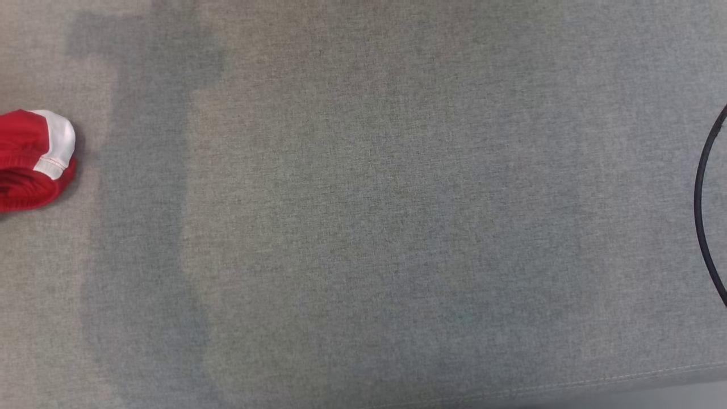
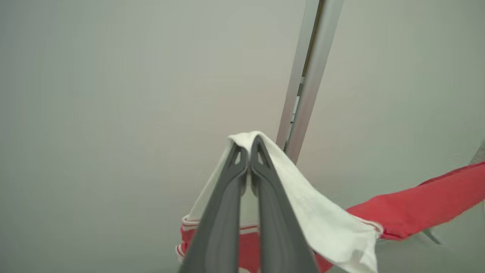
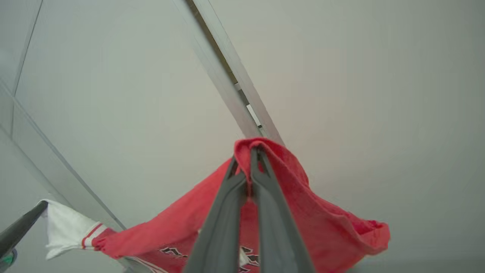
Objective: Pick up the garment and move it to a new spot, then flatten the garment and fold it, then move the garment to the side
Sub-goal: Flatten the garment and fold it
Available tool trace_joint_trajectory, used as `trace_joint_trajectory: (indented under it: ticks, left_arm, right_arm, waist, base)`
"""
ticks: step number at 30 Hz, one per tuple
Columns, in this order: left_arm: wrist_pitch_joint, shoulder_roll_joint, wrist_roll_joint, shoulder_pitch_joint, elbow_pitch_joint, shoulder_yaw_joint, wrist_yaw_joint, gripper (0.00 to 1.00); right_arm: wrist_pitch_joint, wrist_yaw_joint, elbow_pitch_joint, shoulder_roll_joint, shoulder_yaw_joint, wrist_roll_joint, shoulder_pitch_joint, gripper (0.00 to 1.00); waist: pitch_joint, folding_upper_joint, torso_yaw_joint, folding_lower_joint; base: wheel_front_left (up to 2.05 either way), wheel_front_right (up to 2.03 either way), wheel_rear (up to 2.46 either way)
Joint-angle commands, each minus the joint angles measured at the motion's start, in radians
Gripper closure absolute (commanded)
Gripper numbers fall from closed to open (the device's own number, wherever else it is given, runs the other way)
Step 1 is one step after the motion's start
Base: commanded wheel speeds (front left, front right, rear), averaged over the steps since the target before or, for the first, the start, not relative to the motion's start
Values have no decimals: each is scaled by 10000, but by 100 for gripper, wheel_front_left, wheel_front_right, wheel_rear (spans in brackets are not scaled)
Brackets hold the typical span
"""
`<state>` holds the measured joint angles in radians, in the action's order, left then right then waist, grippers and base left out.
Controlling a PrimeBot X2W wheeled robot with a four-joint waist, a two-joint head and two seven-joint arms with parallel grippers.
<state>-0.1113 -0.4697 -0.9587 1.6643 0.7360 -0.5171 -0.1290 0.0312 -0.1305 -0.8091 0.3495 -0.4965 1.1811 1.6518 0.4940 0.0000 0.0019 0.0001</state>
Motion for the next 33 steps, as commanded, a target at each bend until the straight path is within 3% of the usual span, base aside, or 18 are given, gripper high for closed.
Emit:
trace_joint_trajectory:
  ticks: [1, 10, 20, 26, 33]
  left_arm:
    - [-254, -130, -250, -442, -118, -324, -29, 100]
    - [-2173, -1436, -1818, -3120, -1856, -2731, -28, 100]
    - [-6419, -3801, -3923, -6351, -5095, -5177, -25, 100]
    - [-7763, -4787, -5023, -7763, -7227, -5858, 831, 100]
    - [-8103, -5831, -6295, -9163, -9695, -6230, 1763, 100]
  right_arm:
    - [-216, -2, 1, 140, -311, 41, -558, 100]
    - [-1745, -3, 143, 924, -1656, 1123, -3625, 100]
    - [-4259, -3, 1701, 2456, -3057, 2427, -7255, 100]
    - [-5664, -3, 2387, 3163, -3982, 2624, -8681, 100]
    - [-6708, -3, 3498, 4240, -4603, 2646, -10058, 100]
  waist:
    - [-176, 0, -7, -1]
    - [-1860, 0, -58, -1]
    - [-3929, 0, -70, -1]
    - [-4687, 0, -105, -1]
    - [-5097, 0, -67, -1]
  base:
    - [0, 0, 0]
    - [0, 0, 0]
    - [0, 0, 0]
    - [0, 0, 0]
    - [0, 0, 0]
